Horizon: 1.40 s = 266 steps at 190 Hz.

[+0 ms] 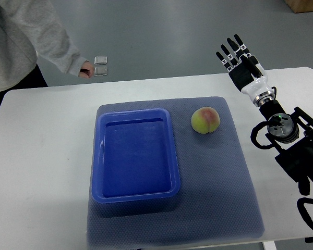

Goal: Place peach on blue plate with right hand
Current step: 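Reach the right hand forward toward the peach beside the blue tray, then lower the right hand over the peach and close fingers around it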

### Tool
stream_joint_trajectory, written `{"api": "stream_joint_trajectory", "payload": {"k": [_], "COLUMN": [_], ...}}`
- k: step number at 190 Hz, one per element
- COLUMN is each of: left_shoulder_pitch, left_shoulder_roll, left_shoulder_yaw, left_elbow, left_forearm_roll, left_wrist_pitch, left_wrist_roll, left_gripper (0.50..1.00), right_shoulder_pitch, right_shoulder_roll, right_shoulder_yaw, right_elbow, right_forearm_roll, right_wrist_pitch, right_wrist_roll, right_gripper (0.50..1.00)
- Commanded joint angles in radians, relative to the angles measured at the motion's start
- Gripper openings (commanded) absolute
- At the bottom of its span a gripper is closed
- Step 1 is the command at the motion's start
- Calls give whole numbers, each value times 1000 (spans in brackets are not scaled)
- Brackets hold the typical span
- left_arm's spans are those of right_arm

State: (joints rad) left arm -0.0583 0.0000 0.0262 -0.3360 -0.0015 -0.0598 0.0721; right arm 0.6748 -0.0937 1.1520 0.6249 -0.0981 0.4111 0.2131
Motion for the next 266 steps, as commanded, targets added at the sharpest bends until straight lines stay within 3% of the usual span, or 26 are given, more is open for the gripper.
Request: {"api": "stream_joint_trajectory", "payload": {"k": [1,79,126,164,174,175,185,195,196,204,217,218,220,240,266], "left_shoulder_pitch": [0,0,0,0,0,0,0,0,0,0,0,0,0,0,0], "left_shoulder_roll": [0,0,0,0,0,0,0,0,0,0,0,0,0,0,0], "left_shoulder_yaw": [0,0,1,0,0,1,0,0,0,0,0,0,0,-2,-2], "left_elbow": [0,0,-3,-5,-5,-6,-6,-6,-8,-8,-8,-8,-8,-8,-8], "left_forearm_roll": [0,0,0,0,0,0,0,0,2,0,2,2,2,2,0], "left_wrist_pitch": [0,0,0,0,0,-2,-2,-2,-2,-2,-2,-2,0,-2,-2], "left_wrist_roll": [0,0,0,0,0,0,0,0,0,0,0,0,-2,-2,0], "left_gripper": [1000,1000,1000,1000,1000,1000,1000,1000,1000,1000,1000,1000,1000,1000,1000], "right_shoulder_pitch": [0,25,114,285,286,325,370,370,406,430,437,456,463,514,516], "right_shoulder_roll": [0,0,-66,-162,-162,-187,-202,-202,-224,-256,-270,-297,-301,-301,-296], "right_shoulder_yaw": [0,-3,-129,-362,-362,-423,-497,-497,-571,-623,-643,-691,-707,-828,-877], "right_elbow": [1,1,12,58,58,68,84,84,114,154,180,243,260,294,294], "right_forearm_roll": [0,-14,-92,-508,-508,-631,-758,-758,-847,-894,-902,-917,-922,-968,-1020], "right_wrist_pitch": [0,2,14,35,35,69,113,114,159,200,200,200,200,200,200], "right_wrist_roll": [0,-4,-8,-8,-8,-11,-12,-12,-21,-40,-50,-85,-98,-211,-251], "right_gripper": [930,930,930,930,930,930,930,930,932,930,930,932,932,930,930]}}
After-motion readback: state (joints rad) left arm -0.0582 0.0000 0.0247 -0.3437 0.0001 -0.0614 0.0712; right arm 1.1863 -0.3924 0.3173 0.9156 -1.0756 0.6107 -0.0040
